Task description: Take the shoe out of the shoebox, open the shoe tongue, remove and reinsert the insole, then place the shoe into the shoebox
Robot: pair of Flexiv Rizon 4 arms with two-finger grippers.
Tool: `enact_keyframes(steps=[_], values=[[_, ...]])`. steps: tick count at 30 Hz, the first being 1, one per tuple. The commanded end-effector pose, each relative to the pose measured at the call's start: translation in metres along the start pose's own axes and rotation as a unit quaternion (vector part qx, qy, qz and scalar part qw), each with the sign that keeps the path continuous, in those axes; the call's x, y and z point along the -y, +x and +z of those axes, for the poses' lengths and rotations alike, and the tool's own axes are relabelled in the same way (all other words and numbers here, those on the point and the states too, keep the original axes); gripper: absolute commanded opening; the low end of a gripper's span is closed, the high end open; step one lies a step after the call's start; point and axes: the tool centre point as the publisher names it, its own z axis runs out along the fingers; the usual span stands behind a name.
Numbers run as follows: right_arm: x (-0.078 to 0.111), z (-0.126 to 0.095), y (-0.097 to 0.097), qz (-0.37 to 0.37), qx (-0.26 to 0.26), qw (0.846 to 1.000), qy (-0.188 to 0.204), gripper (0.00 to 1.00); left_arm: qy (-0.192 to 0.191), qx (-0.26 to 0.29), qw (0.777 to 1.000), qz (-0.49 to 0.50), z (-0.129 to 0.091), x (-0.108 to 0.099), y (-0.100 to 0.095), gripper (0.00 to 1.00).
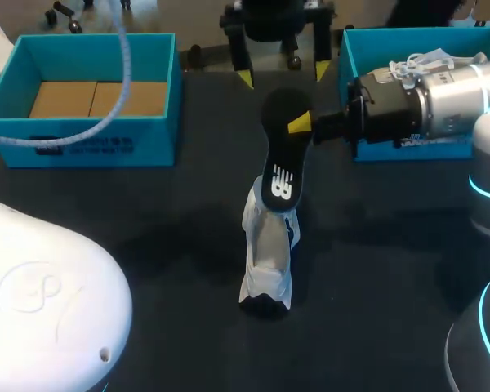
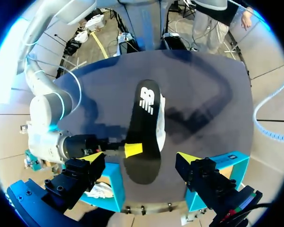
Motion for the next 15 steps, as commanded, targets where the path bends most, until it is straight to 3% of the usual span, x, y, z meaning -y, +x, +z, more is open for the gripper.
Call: enact_keyframes(steps=[1,15], values=[[-0.0014,0.0027,0.0001,0.000,0.001,1.000,0.001,0.00,0.002,-0.026,1.000,-0.001,0.0020,-0.0024,-0.0069,1.00],[0.0008,0.0016,0.0023,-0.001,0.002,1.000,0.000,0.00,0.004,0.004,1.000,0.003,0.0005,0.0007,-0.0138,1.00]])
